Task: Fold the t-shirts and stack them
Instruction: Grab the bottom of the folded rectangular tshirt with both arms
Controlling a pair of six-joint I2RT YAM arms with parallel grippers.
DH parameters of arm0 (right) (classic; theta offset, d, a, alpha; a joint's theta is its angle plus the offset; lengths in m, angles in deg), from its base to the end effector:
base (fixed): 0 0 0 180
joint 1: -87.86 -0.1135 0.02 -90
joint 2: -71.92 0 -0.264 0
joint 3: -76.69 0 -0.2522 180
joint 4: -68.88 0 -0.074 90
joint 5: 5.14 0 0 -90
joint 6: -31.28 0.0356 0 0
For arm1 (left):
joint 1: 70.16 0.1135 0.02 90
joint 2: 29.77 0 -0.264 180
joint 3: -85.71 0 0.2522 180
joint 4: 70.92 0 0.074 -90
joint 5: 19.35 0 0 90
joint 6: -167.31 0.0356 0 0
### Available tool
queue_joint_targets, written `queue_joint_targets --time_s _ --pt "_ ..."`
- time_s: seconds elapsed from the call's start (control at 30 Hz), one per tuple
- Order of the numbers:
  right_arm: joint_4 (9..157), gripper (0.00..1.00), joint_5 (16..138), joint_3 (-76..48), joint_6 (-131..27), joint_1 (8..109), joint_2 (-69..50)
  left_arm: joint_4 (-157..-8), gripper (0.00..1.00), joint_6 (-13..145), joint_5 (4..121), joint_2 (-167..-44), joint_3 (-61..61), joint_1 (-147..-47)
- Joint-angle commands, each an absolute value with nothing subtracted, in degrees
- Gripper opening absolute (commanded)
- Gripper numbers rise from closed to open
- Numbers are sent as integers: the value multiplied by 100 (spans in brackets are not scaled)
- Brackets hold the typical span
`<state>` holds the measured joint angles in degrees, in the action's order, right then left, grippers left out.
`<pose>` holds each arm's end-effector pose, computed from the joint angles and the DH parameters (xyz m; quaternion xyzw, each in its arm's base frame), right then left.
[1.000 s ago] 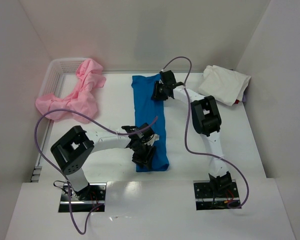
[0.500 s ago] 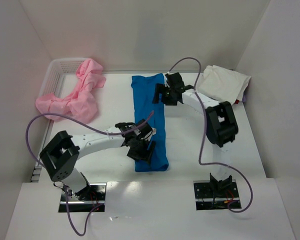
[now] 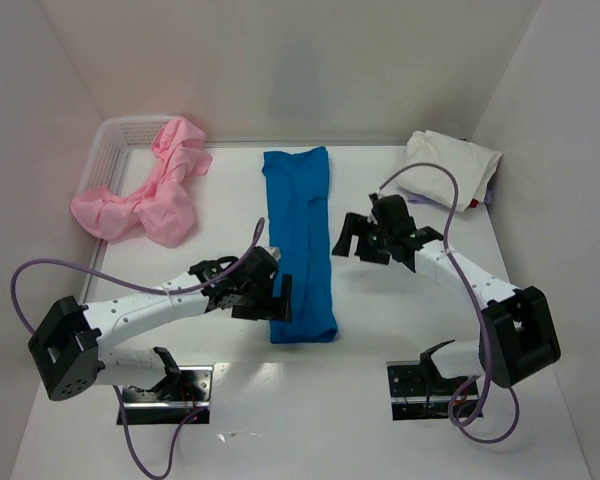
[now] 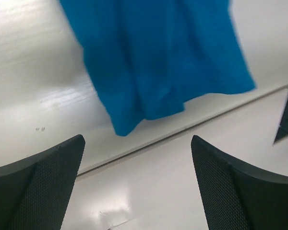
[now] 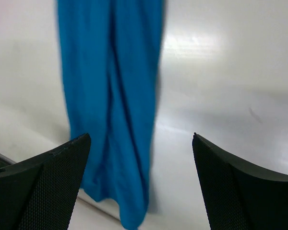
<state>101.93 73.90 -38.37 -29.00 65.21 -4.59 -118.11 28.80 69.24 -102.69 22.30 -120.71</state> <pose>0.2586 0.1152 0.2431 0.0199 0.9189 0.2485 0.3057 0.1590 -0.1947 0.2326 0.0206 0.9578 -0.2256 0.1770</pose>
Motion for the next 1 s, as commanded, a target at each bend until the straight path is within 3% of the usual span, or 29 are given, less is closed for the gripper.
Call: queue_joint_targets --time_s 0.0,0.3,0.53,0.97 --pt "10478 92 7300 -4331 -2480 6379 -78 -11459 99 2265 7135 -10114 2579 -12052" --pt "10708 92 7019 -4877 -2145 5693 161 -11000 99 2377 6574 -9990 3160 -11605" --pt "10760 82 6799 -5263 -1734 5175 337 -11061 99 2686 6283 -10254 3161 -11420" --pt "10463 75 6684 -6072 -1134 5016 1241 -11009 95 2897 6045 -10465 3266 -11420"
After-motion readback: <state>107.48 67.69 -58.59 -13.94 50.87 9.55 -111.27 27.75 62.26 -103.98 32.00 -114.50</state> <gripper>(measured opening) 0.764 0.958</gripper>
